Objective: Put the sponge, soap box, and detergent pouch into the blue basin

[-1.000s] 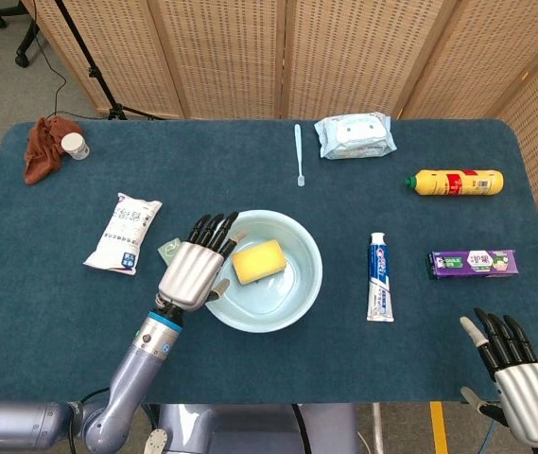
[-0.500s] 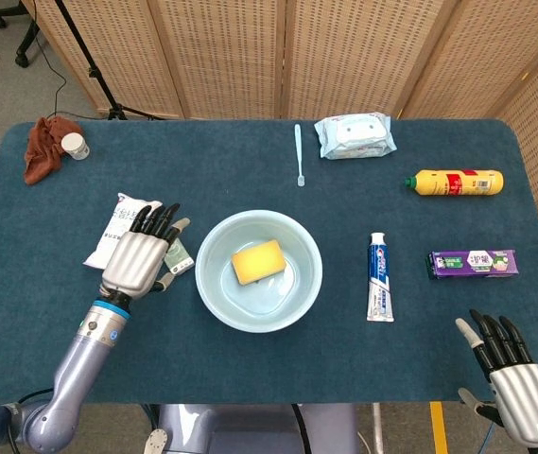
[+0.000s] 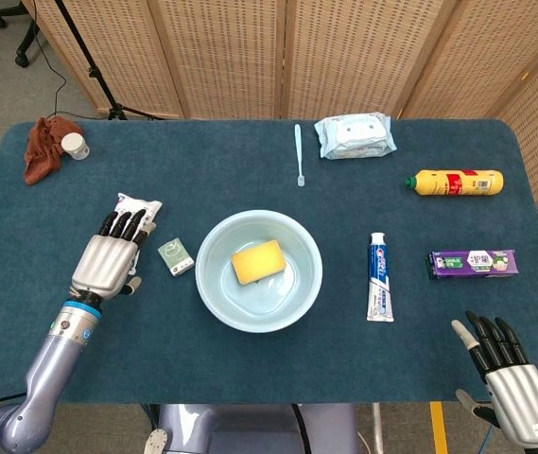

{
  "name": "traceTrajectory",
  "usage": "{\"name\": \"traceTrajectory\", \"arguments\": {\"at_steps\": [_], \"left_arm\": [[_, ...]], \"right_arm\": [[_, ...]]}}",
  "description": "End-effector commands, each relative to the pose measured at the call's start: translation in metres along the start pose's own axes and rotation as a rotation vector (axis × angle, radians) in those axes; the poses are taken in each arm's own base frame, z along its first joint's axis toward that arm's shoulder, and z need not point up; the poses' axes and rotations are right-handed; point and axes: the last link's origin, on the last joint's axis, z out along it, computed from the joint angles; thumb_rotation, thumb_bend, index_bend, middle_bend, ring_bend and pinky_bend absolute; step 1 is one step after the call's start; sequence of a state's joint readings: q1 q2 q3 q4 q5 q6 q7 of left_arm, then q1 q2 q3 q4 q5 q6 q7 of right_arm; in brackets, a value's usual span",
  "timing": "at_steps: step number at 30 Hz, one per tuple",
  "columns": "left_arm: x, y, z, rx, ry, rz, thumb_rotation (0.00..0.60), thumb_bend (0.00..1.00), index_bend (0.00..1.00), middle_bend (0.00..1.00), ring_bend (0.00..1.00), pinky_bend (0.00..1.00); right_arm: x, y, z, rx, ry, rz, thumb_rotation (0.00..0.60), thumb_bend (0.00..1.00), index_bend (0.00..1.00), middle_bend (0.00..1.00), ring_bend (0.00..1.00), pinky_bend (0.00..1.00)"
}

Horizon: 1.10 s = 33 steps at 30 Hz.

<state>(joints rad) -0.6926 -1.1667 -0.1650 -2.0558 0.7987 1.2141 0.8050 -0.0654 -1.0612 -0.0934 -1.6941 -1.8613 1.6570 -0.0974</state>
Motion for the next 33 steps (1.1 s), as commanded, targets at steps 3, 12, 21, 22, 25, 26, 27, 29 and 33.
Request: {"name": "traceTrajectory", "arguments": {"at_steps": [3, 12, 21, 22, 25, 26, 27, 29, 33], "left_arm": [[-0.019, -0.005, 0.011, 0.019, -0.038, -0.013, 0.600, 0.23, 0.06, 0.00, 0.00, 0.00], [-0.039, 0.002, 0.027, 0.026, -0.082, 0.002, 0.600, 0.24, 0.06, 0.00, 0.00, 0.00], [-0.048, 0.023, 0.044, 0.011, -0.095, 0.001, 0.600, 0.25, 0.06, 0.00, 0.00, 0.00], [-0.048, 0.024, 0.046, 0.013, -0.096, 0.001, 0.600, 0.25, 0.06, 0.00, 0.00, 0.00], [-0.049, 0.029, 0.053, 0.015, -0.106, 0.003, 0.600, 0.25, 0.06, 0.00, 0.00, 0.00], [-0.049, 0.030, 0.056, 0.016, -0.112, 0.002, 0.600, 0.25, 0.06, 0.00, 0.00, 0.00], [-0.050, 0.031, 0.058, 0.018, -0.118, -0.003, 0.600, 0.25, 0.06, 0.00, 0.00, 0.00], [-0.050, 0.033, 0.062, 0.026, -0.124, -0.022, 0.600, 0.25, 0.06, 0.00, 0.00, 0.00], [-0.055, 0.034, 0.068, 0.033, -0.159, -0.030, 0.600, 0.25, 0.06, 0.00, 0.00, 0.00]], "right_arm": [[0.001, 0.000, 0.000, -0.003, 0.005, 0.001, 0.600, 0.10, 0.06, 0.00, 0.00, 0.00], [0.001, 0.001, 0.001, -0.005, 0.001, 0.007, 0.600, 0.10, 0.06, 0.00, 0.00, 0.00], [0.003, 0.004, 0.001, -0.011, 0.007, 0.019, 0.600, 0.10, 0.06, 0.00, 0.00, 0.00], [0.003, 0.004, 0.001, -0.011, 0.008, 0.020, 0.600, 0.10, 0.06, 0.00, 0.00, 0.00], [0.003, 0.004, 0.001, -0.011, 0.005, 0.023, 0.600, 0.10, 0.06, 0.00, 0.00, 0.00], [0.003, 0.004, 0.001, -0.011, 0.004, 0.024, 0.600, 0.10, 0.06, 0.00, 0.00, 0.00], [0.003, 0.004, 0.001, -0.010, 0.003, 0.025, 0.600, 0.10, 0.06, 0.00, 0.00, 0.00], [0.003, 0.004, 0.001, -0.010, 0.003, 0.026, 0.600, 0.10, 0.06, 0.00, 0.00, 0.00], [0.004, 0.005, 0.002, -0.014, 0.007, 0.032, 0.600, 0.10, 0.06, 0.00, 0.00, 0.00]]}}
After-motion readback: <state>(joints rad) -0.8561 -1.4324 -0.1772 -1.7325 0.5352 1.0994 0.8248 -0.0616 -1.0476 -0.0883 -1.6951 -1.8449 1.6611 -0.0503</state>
